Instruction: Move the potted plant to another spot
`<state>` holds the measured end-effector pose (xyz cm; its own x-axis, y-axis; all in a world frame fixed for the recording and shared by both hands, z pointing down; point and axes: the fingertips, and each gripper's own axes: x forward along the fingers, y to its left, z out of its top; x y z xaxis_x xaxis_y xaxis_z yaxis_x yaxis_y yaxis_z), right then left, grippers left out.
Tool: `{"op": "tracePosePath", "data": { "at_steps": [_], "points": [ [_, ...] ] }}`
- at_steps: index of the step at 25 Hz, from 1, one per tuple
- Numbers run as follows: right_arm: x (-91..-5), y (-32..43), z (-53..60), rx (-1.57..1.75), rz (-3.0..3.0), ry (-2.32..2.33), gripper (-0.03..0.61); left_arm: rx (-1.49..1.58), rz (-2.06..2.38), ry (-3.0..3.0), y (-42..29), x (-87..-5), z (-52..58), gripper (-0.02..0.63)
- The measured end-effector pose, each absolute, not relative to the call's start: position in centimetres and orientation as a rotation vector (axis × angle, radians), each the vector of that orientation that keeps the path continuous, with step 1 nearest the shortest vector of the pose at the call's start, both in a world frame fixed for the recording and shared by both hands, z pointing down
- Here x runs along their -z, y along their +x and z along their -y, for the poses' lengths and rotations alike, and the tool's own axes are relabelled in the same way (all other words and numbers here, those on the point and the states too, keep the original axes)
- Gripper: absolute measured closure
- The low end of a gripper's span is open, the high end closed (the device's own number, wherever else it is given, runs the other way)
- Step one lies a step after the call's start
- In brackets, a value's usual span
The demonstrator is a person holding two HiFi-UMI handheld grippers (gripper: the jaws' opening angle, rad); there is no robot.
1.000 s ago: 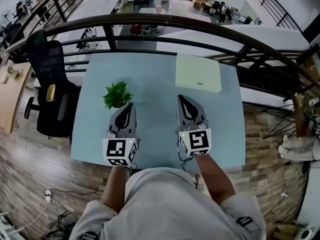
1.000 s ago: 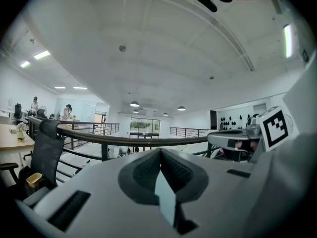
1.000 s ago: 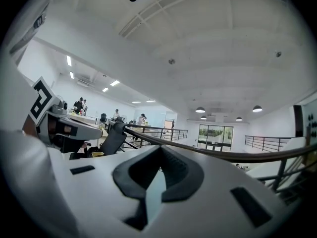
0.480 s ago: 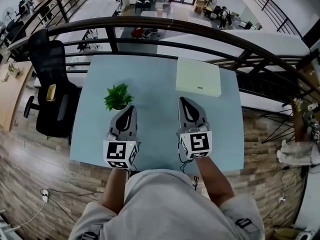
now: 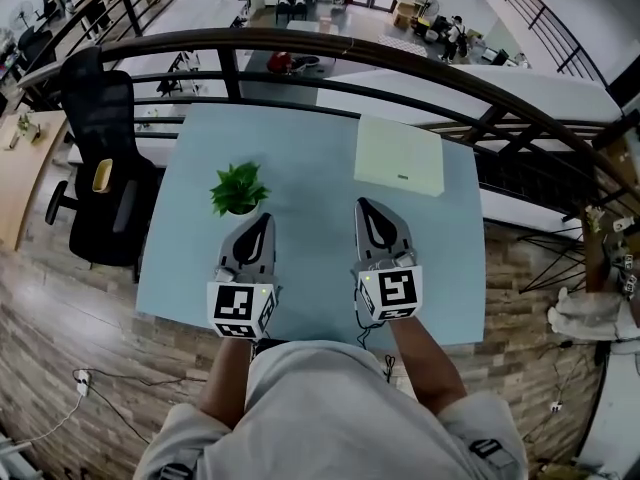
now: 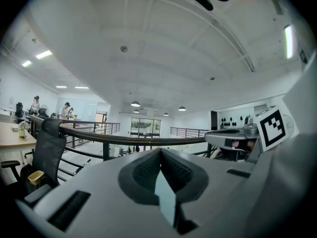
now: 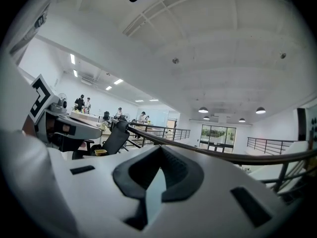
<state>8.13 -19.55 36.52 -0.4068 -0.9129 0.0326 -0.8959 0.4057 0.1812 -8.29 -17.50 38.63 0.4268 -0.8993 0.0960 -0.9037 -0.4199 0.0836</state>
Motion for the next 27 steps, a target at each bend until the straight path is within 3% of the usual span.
{"op": "tracePosePath", "data": {
  "at_steps": [27],
  "points": [
    [-37.3,7.1,18.8,0.169,2.509,1.631,0.575,-0.084,1.62,2.538,-10.1,-39.6,17.0,0.601]
  ]
}}
